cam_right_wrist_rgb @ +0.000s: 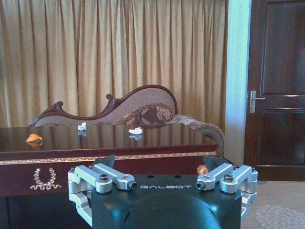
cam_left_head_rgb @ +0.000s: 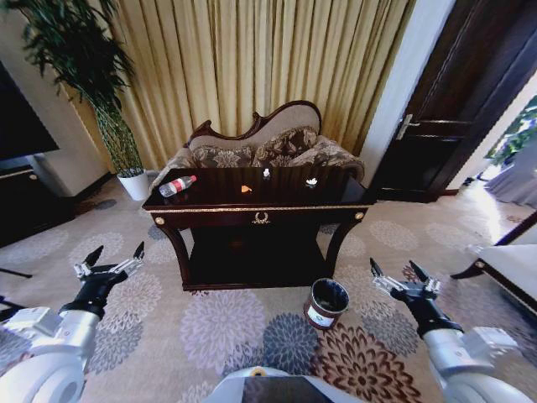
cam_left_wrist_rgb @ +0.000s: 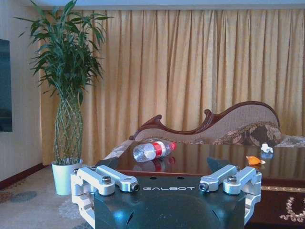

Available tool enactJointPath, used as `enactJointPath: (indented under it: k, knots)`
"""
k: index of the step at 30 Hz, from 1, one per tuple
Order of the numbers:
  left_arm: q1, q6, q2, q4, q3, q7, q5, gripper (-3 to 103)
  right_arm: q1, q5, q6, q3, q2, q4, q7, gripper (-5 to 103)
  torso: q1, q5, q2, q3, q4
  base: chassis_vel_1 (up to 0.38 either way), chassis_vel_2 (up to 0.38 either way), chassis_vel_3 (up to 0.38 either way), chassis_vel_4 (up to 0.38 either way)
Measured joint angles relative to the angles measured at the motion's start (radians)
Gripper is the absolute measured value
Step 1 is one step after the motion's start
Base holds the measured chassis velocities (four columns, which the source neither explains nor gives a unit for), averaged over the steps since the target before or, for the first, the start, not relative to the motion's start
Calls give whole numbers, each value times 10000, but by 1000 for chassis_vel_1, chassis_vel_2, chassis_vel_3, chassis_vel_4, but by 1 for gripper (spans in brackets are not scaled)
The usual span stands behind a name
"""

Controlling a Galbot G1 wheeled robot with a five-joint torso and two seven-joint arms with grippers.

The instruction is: Move to the front of the table and place the trash on the table into the trash bin.

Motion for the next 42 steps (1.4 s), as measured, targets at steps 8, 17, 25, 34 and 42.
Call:
enactJointPath:
  k: [8, 17, 25, 34, 42]
  knots:
    - [-6, -10, 2, -6, 12, 5, 7, 100, 10, -28, 0, -51, 12, 0, -4, 100, 0, 0, 0, 0, 0, -149, 151, 156, -144]
    - [-2, -23, -25, -10, 58, 19, 55, 100, 9, -58, 7, -114, 21, 0, -17, 100, 0, 0, 0, 0, 0, -142, 147, 152, -150]
    - [18, -41, -48, -22, 67, 21, 70, 100, 26, -117, 18, -213, 20, 0, -38, 100, 0, 0, 0, 0, 0, -156, 148, 154, -150]
    - [66, -42, -64, -55, 51, 21, 75, 100, 68, -170, 26, -376, -38, 0, -1, 100, 0, 0, 0, 0, 0, -169, 151, 164, -156]
    - [139, -42, -76, -99, 57, 0, 73, 100, 208, -8, 28, -632, -444, 0, 202, 100, 3, 0, -1, 1, -1, -142, 156, 135, -142]
